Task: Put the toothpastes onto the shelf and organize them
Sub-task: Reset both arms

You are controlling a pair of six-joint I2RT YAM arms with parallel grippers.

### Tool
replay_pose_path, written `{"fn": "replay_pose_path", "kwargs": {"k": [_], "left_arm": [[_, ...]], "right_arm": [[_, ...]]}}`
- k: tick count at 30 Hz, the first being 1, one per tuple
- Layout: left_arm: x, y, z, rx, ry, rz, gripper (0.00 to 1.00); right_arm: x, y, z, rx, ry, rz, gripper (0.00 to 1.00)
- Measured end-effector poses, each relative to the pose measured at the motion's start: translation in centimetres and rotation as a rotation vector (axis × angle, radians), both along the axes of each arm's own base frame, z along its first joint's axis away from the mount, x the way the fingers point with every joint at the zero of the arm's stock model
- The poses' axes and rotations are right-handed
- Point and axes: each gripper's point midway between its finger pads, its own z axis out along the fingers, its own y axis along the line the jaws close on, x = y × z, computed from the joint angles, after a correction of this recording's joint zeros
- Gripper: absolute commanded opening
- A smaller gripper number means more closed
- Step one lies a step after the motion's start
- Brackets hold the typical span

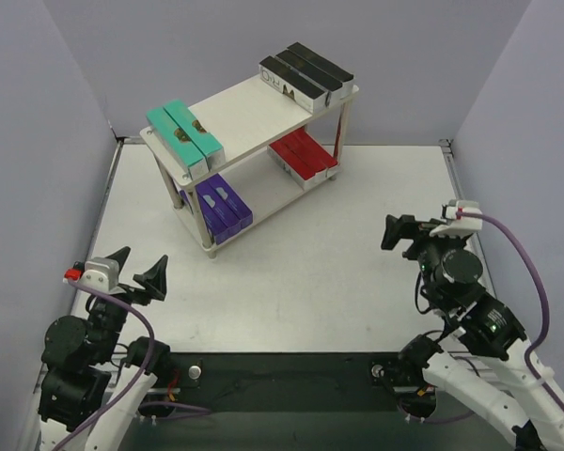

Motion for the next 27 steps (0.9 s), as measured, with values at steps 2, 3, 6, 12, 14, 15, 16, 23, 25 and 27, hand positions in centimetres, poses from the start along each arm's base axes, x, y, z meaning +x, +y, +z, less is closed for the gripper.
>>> {"fn": "replay_pose_path", "kwargs": {"k": [2,3,6,12,14,15,16,23,25,27], "left_arm": [[-0.3,0.4,0.2,-0.008,0.004,0.016,0.91],[-0.4,0.6,0.3,-0.013,0.006,0.024,0.91],[-0.8,1.2,0.3,-0.023,0.02,0.053,0.91],[-1.6,2.9,0.5,-0.033,0.026,0.129,0.94],[-1.9,3.4,0.6,-0.037,0.026,0.152,0.96],[-1.9,3.6,0.8,-0.041,0.024,0.162,0.96],[-2.0,3.8,0.9,-0.044,0.023,0.17,0.96],[-2.2,4.7,1.0,-0.066,0.024,0.217,0.97],[-2.3,5.0,1.1,-0.069,0.023,0.234,0.97],[-2.3,5.3,1.2,-0.071,0.021,0.249,0.97]], "right_arm": [[-1.3,-1.5,-1.1,-0.012,0.004,-0.022,1.0],[-2.0,-2.3,-1.5,-0.015,0.0,-0.034,1.0],[-3.7,-4.1,-2.5,-0.033,-0.001,-0.055,1.0],[-6.3,-6.8,-3.7,-0.033,-0.037,-0.08,1.0],[-7.0,-7.6,-3.6,-0.031,-0.057,-0.089,1.0],[-7.2,-7.8,-3.5,-0.035,-0.063,-0.091,1.0],[-7.4,-8.0,-3.6,-0.043,-0.064,-0.094,1.0],[-7.7,-8.5,-3.8,-0.118,-0.048,-0.088,1.0],[-7.9,-8.7,-3.5,-0.129,-0.053,-0.087,1.0],[-8.1,-8.9,-3.0,-0.137,-0.061,-0.084,1.0]]}}
